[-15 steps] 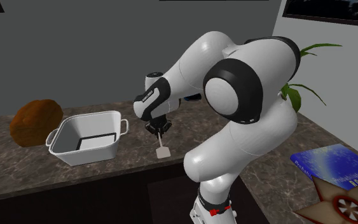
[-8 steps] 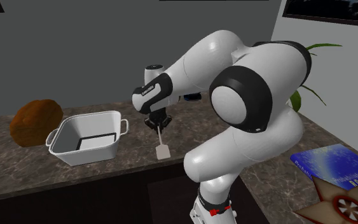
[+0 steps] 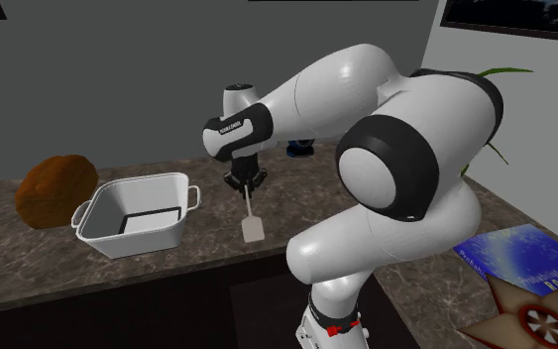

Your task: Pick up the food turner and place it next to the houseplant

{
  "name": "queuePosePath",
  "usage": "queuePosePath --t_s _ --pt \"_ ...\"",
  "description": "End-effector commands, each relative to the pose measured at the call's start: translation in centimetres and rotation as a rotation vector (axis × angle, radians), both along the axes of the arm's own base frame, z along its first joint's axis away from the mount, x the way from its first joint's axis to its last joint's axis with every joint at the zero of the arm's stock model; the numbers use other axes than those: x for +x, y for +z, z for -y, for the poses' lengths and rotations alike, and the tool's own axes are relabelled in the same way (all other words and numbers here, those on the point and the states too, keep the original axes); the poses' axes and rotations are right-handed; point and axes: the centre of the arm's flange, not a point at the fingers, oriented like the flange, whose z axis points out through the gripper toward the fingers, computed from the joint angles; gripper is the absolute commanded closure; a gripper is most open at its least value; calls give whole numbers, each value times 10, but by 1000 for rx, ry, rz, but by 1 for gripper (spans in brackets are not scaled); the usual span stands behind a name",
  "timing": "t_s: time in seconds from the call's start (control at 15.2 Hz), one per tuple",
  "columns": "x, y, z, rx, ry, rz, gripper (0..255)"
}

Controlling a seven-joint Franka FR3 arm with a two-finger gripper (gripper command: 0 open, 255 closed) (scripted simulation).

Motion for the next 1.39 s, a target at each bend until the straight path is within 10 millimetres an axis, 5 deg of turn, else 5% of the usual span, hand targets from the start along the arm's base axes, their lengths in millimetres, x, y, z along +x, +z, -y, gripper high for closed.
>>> queuePosePath --t_s 0.0,1.32 --pt "0 11 0 0 0 -1 255" --pt "0 116 0 0 0 -1 255"
